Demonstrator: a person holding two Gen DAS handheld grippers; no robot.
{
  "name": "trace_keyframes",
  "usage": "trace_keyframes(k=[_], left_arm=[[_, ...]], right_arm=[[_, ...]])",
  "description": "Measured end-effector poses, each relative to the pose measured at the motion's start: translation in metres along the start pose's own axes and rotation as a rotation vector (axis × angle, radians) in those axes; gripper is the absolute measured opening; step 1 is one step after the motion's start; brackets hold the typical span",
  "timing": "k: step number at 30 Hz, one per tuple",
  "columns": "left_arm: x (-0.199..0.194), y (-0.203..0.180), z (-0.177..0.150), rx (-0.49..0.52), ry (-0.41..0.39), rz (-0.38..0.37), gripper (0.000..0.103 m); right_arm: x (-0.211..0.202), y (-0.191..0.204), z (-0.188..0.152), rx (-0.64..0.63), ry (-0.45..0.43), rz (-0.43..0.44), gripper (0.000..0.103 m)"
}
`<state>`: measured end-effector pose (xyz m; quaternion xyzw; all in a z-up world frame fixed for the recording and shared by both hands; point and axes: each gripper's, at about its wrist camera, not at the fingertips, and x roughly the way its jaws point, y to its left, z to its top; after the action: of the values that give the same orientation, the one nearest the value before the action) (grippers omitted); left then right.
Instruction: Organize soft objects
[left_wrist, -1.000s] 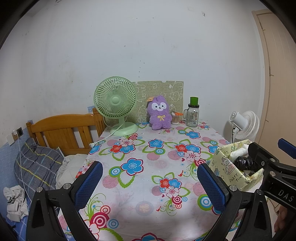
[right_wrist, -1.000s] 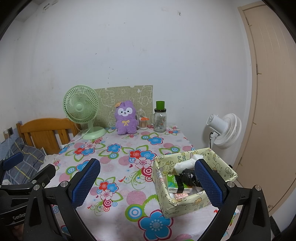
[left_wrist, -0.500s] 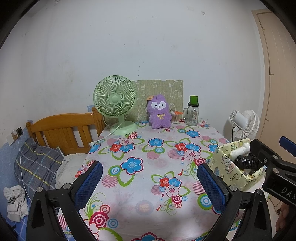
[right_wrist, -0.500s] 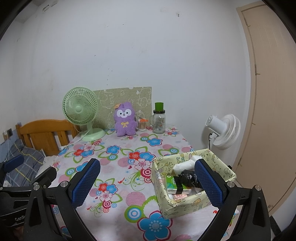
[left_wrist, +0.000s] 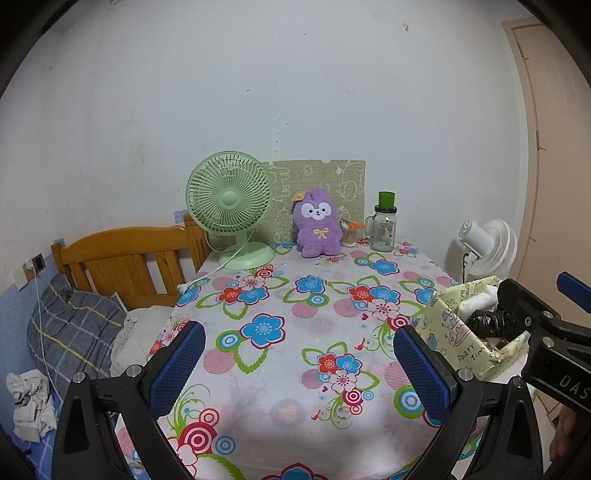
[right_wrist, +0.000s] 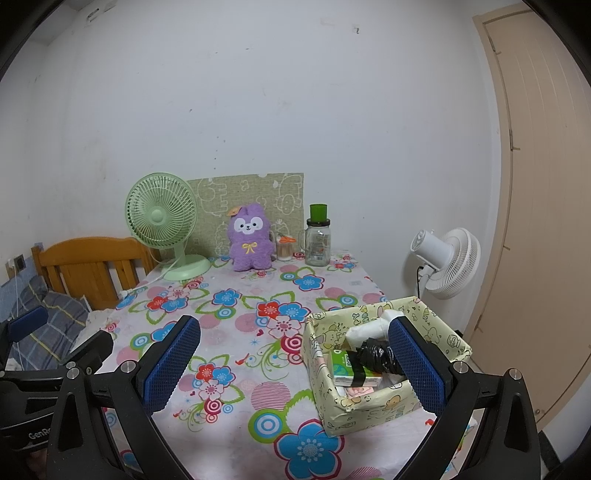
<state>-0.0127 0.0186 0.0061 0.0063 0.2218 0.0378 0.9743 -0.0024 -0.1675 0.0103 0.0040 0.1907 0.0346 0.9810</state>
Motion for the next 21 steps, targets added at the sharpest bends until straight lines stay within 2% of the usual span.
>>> trace_keyframes(k=[21], left_arm=[[0.0001,-0.0015,0.0006,0.006,0.004,0.0,0.103]], right_arm=[[0.0005,-0.0003,0.0001,0.0,0.002,-0.002,0.103]])
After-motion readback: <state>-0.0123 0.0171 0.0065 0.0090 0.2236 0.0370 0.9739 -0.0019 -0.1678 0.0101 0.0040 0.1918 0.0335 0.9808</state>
